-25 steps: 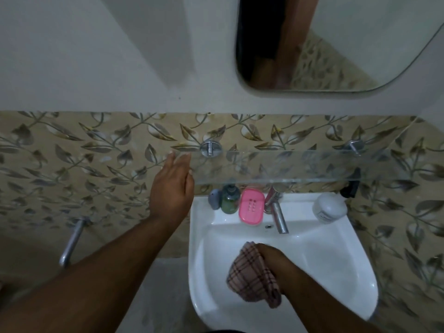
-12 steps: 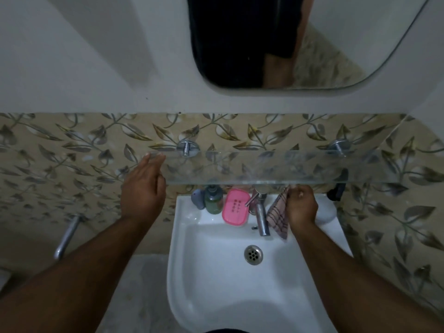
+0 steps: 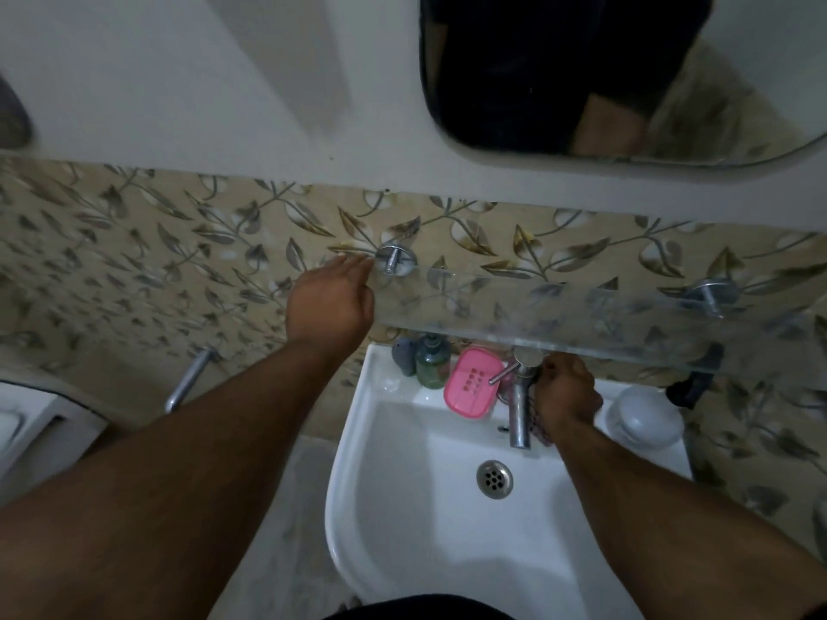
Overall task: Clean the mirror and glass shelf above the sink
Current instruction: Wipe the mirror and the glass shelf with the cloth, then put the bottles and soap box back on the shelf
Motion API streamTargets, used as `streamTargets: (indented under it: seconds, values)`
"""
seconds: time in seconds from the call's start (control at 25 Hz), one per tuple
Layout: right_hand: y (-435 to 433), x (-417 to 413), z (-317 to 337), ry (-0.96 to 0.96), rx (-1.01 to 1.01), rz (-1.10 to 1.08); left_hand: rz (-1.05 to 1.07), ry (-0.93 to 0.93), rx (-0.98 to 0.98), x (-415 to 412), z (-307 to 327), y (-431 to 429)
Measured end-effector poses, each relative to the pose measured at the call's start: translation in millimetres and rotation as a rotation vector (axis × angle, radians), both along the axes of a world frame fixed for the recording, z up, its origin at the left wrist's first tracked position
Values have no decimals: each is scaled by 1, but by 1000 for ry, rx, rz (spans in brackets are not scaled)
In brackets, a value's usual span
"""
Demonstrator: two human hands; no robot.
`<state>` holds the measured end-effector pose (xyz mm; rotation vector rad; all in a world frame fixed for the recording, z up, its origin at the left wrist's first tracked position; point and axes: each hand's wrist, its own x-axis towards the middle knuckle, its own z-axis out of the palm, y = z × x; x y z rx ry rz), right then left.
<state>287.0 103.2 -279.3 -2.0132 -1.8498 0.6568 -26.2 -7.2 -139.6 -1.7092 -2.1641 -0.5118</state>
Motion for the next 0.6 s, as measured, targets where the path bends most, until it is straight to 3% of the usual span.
streamTargets:
  seconds: [0.08, 0.36, 0.52, 0.6]
  values:
    - [2, 2, -1, -91, -20, 61, 2, 8, 21, 0, 0, -1]
    - [6, 4, -6, -39, -162, 39, 29, -39, -47, 3, 3, -3]
    - [-16, -8, -2, 219, 57, -117, 7, -55, -58, 6, 7, -4]
    - [-42, -16, 2, 280, 213, -142, -27, -250, 94, 6, 4, -9]
